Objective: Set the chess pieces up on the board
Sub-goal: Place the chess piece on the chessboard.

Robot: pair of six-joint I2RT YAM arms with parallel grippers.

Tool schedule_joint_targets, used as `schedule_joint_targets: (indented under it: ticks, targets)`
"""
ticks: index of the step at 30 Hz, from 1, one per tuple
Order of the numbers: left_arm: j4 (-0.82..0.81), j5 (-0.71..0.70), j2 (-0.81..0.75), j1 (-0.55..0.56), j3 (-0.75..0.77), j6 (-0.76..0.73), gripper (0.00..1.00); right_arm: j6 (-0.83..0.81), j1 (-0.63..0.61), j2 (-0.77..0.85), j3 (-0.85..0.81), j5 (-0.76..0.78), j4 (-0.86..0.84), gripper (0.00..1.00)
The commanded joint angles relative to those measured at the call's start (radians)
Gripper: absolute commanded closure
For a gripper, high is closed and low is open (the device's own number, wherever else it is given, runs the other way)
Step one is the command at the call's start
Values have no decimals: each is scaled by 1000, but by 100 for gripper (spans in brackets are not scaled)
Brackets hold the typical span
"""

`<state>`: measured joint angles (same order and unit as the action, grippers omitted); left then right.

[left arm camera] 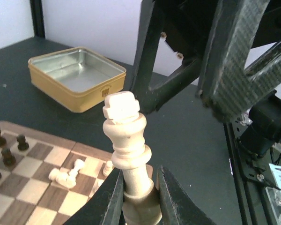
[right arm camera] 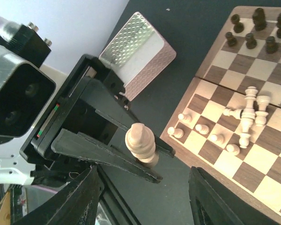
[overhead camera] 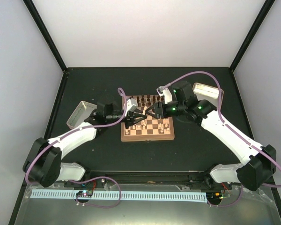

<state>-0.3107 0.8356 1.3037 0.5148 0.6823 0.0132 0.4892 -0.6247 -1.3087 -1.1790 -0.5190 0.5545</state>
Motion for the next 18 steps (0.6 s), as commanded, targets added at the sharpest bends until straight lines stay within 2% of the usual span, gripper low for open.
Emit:
schedule_joint_targets:
  ticks: [1,11,18]
  targets:
    - [102,94,5,9,88,-180,98,-62,0,22,-35,-86,42,46]
    - [233,67,0,27,116,-301,96,-69,1,-41,-77,-89,71,58]
    - [244,51,-3,40,115,-311,96,-80,1,-73,-76,-107,75,72]
